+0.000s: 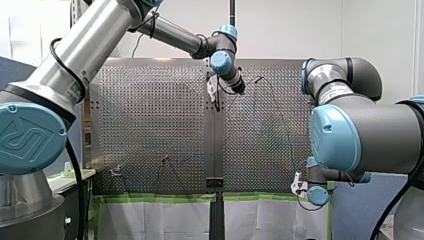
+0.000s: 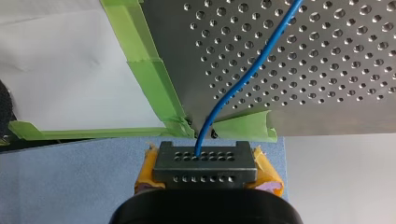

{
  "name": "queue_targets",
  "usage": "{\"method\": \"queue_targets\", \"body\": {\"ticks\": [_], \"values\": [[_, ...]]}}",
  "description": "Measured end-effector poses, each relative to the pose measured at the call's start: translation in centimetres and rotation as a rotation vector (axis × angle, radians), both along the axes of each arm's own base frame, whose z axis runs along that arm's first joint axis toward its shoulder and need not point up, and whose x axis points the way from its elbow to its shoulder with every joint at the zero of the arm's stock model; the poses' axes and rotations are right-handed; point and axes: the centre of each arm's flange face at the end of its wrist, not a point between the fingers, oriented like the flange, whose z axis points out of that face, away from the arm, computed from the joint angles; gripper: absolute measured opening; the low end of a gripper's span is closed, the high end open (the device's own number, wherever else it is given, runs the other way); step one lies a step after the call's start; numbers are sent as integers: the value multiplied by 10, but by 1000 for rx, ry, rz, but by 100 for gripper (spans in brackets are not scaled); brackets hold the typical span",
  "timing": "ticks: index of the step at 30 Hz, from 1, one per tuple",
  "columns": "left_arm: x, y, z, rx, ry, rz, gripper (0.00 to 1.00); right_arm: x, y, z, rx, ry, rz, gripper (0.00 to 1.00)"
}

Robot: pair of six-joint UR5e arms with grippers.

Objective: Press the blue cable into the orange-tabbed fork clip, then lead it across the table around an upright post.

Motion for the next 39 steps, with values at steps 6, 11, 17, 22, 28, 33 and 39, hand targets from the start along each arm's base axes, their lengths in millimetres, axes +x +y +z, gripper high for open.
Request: {"method": "queue_targets", "body": {"ticks": [6, 11, 17, 22, 28, 33, 39], "values": [[-21, -7, 45, 15, -44, -83, 99, 1, 0, 0, -1, -2, 7, 0], [-28, -12, 62, 42, -60, -135, 99, 1, -1, 0, -2, -2, 8, 0], [-20, -18, 64, 90, -76, -155, 99, 1, -1, 0, -1, -2, 8, 0], [-15, -29, 53, 147, -79, -163, 99, 1, 0, 0, 1, -2, 9, 0], [-5, -42, 39, 203, -87, -168, 99, 1, -1, 0, 0, -2, 9, 0], [5, -52, 36, 197, -111, -166, 99, 1, -1, -1, -1, -2, 9, 0], [11, -56, 55, 159, -161, -140, 99, 2, -1, -1, -1, -3, 10, 0]]}}
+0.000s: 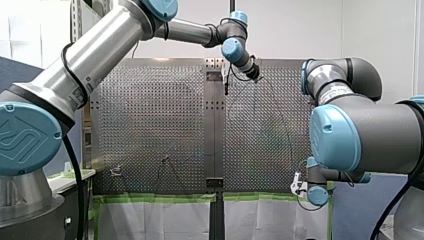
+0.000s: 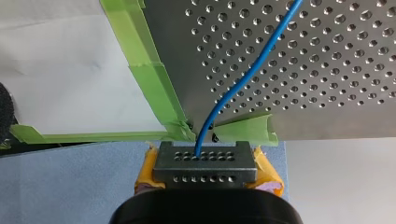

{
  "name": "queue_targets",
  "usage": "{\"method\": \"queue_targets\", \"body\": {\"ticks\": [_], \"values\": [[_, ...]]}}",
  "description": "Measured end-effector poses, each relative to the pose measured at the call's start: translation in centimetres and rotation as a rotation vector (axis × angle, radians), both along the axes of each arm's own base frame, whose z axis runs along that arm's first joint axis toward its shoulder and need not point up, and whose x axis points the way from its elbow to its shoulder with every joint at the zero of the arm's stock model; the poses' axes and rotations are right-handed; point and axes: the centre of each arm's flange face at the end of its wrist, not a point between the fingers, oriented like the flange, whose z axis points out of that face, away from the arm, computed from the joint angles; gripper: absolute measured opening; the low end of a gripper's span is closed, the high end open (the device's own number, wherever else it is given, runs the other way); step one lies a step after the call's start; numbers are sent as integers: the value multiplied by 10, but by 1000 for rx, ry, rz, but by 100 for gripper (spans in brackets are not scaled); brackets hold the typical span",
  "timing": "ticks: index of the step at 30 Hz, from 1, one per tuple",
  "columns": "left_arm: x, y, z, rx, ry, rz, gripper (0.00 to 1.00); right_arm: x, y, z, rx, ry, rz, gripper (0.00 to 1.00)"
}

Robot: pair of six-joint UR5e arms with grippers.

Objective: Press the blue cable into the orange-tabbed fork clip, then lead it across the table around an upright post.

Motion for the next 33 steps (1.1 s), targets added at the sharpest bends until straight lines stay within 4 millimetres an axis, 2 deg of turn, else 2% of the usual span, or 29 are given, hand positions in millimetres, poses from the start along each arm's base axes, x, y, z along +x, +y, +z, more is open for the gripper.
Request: {"method": "queue_targets", "body": {"ticks": [15, 24, 33], "values": [[0, -1, 53, -70, -66, 2, 99, 1, 0, 0, -1, -6, 2, 0], [0, 1, 34, -33, -30, 4, 99, 1, 0, 0, 0, -6, 2, 0], [0, 3, 31, -19, -16, 5, 99, 1, 0, 0, 0, -6, 3, 0]]}}
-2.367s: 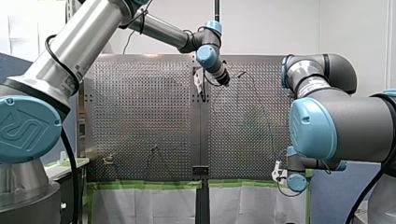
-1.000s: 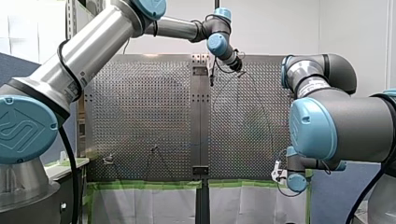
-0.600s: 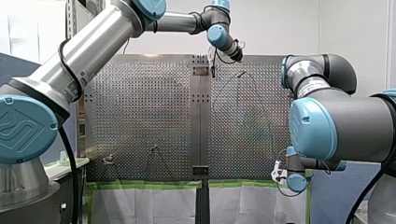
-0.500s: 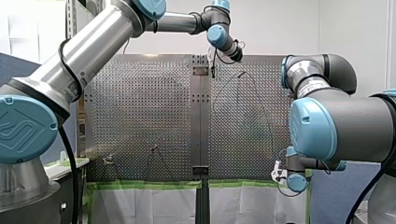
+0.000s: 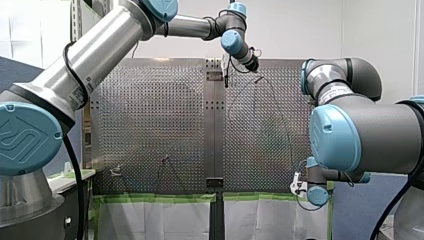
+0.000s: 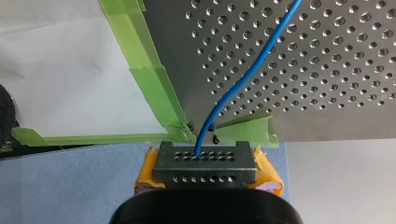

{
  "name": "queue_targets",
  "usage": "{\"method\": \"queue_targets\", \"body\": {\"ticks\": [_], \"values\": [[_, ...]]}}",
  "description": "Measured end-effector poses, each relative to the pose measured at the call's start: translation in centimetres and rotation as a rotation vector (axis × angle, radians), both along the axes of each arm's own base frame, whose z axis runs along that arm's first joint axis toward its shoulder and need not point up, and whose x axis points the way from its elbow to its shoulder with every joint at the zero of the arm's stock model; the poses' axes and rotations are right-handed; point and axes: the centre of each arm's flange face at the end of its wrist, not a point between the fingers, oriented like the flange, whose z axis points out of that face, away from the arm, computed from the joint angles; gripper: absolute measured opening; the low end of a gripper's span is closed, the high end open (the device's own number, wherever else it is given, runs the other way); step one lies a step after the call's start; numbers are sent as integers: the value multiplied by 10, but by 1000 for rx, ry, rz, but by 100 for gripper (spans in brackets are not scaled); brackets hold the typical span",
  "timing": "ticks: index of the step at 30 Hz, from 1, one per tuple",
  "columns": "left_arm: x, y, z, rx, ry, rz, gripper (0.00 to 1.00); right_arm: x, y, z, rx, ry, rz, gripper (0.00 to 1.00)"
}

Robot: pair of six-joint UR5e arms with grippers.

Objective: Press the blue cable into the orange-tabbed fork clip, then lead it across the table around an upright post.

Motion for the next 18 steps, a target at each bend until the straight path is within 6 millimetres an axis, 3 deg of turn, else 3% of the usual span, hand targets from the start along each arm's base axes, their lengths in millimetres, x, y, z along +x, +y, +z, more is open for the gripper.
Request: {"method": "queue_targets", "body": {"ticks": [18], "values": [[-3, 3, -5, 32, 30, 1, 99, 0, 0, 0, 1, 0, 0, 0]]}}
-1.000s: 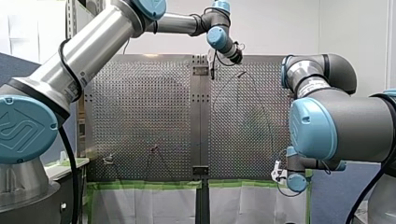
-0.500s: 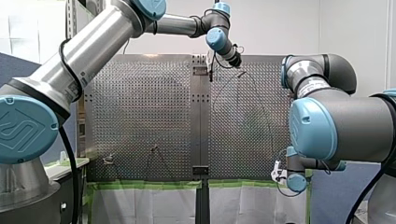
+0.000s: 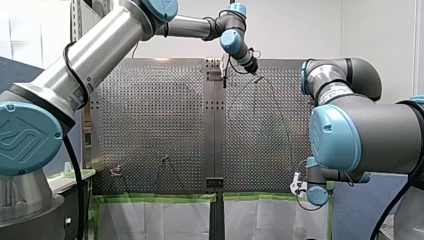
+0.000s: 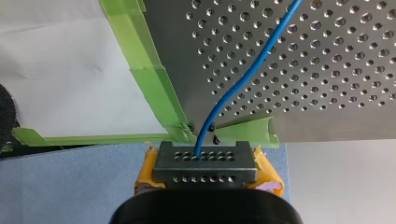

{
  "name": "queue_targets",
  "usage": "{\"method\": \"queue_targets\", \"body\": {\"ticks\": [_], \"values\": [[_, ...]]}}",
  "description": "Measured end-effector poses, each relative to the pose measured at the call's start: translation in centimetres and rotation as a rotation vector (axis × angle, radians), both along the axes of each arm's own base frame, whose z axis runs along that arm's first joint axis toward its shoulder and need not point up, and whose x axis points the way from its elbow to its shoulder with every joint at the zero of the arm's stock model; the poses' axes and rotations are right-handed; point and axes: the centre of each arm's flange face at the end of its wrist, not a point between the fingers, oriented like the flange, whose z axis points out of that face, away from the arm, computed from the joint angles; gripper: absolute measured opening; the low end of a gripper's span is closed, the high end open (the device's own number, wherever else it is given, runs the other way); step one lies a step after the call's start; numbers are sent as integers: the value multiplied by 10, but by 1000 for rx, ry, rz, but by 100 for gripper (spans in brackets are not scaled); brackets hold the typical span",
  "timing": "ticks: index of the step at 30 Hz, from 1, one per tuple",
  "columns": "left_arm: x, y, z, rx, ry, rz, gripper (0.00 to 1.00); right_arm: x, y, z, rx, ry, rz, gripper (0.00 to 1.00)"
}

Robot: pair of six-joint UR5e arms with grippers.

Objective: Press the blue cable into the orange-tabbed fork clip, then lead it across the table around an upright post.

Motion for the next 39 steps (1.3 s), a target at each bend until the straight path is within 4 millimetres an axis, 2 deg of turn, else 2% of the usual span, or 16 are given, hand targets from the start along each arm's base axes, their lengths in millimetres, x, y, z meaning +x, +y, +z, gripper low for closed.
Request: {"method": "queue_targets", "body": {"ticks": [39], "values": [[-4, 11, -5, 55, 36, 75, 99, 2, 1, 0, 3, -2, 7, 0]]}}
